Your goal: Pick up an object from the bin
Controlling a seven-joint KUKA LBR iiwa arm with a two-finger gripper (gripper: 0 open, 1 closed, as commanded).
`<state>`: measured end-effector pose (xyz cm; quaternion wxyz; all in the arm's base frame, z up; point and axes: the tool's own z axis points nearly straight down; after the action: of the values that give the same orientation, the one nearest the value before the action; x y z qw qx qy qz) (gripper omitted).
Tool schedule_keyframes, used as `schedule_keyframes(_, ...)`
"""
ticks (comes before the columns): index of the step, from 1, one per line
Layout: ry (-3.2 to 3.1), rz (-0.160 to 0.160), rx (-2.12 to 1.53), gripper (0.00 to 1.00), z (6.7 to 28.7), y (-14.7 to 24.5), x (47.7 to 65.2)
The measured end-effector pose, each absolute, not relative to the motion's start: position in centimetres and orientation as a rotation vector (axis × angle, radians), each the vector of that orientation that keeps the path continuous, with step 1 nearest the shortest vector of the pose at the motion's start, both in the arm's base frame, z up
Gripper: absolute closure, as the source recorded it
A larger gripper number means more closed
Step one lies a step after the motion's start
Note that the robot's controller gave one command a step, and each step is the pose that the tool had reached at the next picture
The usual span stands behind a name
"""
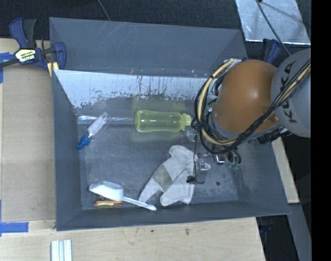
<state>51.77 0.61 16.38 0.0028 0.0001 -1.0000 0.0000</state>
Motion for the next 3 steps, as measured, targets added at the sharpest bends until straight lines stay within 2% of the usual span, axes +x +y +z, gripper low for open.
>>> schedule_keyframes(1, -3.145, 0.000, 0.000, 0.00, 16.8, 0.6, 51.9)
schedule_keyframes(3, -3.143, 0.000, -0.109, 0.00, 7.5, -0.4, 53.4)
